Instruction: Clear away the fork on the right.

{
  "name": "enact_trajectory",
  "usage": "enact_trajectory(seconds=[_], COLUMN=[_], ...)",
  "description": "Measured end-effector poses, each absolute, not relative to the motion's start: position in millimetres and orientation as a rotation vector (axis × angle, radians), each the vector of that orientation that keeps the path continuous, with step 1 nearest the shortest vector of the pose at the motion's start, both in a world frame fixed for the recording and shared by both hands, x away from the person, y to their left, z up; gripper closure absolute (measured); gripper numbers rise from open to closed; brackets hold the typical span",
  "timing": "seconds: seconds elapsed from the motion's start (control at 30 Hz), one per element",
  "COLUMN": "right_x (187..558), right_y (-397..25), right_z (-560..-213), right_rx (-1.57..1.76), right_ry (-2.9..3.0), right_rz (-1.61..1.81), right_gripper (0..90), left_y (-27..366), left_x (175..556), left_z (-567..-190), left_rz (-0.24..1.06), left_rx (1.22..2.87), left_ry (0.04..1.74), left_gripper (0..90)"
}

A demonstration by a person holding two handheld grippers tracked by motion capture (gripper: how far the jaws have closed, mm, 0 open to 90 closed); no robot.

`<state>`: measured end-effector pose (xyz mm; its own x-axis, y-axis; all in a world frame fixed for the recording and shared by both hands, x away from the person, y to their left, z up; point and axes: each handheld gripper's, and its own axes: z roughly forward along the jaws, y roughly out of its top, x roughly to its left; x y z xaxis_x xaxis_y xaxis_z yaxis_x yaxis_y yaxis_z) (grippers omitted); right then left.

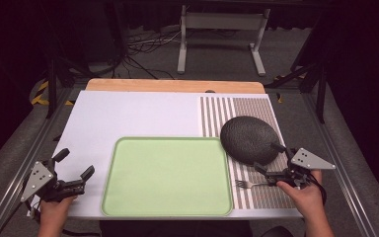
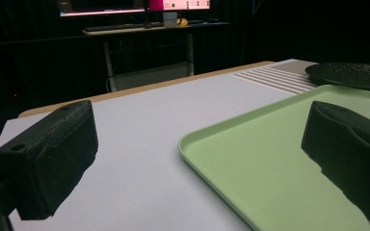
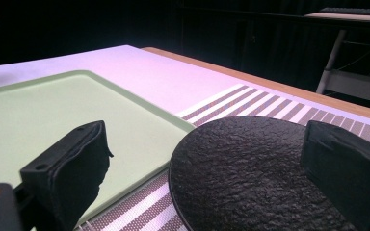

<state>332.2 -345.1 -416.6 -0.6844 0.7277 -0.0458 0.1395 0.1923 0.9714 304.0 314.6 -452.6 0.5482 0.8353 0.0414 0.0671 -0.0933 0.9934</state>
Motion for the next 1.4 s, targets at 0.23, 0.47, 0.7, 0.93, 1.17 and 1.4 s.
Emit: enact_trajectory(seconds=[0.23, 0.47, 0.7, 0.93, 1.17, 1.4], right_x=[339, 346, 349, 353, 358, 361], right_y=[-339, -335, -329, -326, -323, -322], right_z=[-410, -398, -383, -374, -369, -366], right_rx=[0.761, 0.694, 0.62, 0.587, 0.534, 0.516], right_ry=[2.004, 2.104, 2.24, 2.356, 2.48, 2.567], right_rz=[1.522, 1.435, 1.282, 1.161, 1.002, 0.867], right_gripper=[5.1, 1.3, 2.5, 3.0, 4.6, 4.9], left_y=[314, 314, 315, 315, 315, 315], left_x=[304, 304, 304, 303, 303, 303], left_z=[-452, -453, -453, -453, -453, -453], left_rz=[0.772, 0.774, 0.772, 0.77, 0.768, 0.767], left_rx=[1.549, 1.545, 1.548, 1.539, 1.542, 1.542], left_ry=[0.796, 0.798, 0.797, 0.805, 0.809, 0.809], left_gripper=[0.0, 0.0, 0.0, 0.0, 0.0, 0.0])
